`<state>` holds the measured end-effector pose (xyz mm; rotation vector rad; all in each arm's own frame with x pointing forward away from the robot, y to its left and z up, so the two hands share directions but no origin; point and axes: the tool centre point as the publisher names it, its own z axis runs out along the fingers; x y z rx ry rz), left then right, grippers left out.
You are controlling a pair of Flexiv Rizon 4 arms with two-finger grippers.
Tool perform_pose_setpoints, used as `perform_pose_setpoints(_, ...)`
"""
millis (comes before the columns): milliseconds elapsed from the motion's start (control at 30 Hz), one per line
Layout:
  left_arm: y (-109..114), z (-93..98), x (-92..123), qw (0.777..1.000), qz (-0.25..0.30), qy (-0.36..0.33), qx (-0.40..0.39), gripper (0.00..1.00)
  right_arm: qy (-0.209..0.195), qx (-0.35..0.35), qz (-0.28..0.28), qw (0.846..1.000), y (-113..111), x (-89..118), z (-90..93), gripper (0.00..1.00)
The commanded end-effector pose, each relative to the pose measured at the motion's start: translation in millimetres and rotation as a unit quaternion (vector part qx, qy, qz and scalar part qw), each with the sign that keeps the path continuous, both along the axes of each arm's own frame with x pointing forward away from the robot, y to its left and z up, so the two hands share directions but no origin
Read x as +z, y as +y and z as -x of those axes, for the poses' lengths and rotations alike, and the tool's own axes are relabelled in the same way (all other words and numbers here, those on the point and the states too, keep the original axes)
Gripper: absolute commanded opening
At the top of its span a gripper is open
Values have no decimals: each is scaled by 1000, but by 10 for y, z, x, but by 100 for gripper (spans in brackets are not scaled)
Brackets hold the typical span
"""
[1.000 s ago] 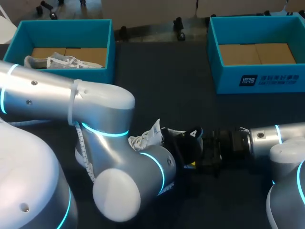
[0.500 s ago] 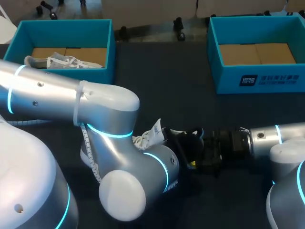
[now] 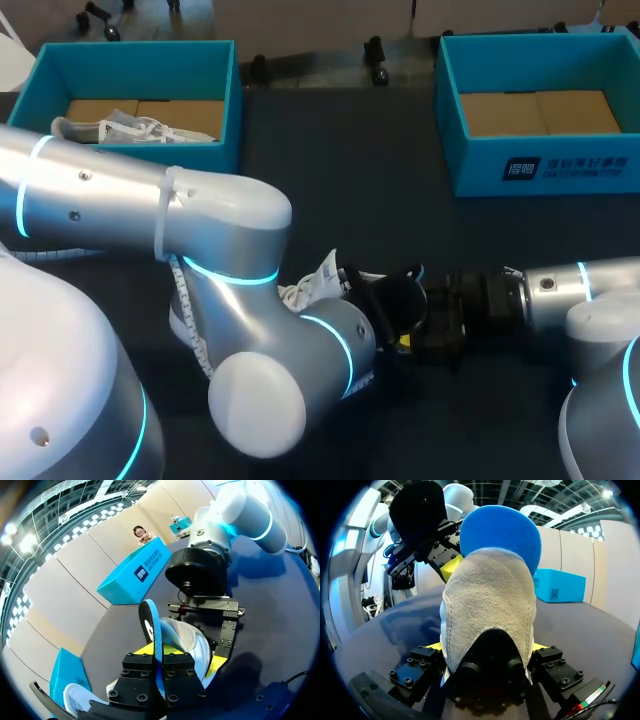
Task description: Take the shoe out of the shoebox, open the shoe tongue, remove and reinsert the insole, then place the shoe into the shoebox
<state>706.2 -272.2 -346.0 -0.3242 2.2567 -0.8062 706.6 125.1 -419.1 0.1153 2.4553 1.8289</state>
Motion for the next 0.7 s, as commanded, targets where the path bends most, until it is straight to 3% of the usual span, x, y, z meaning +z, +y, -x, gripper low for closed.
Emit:
perform_pose_setpoints(33,20,-57,88,1000,1,20,-4,0,1,0,3,1000,13,17,6,0)
perform_pose_setpoints(700,-225,-57,666,993,14,115,5,0,1,0,3,1000,13,17,6,0)
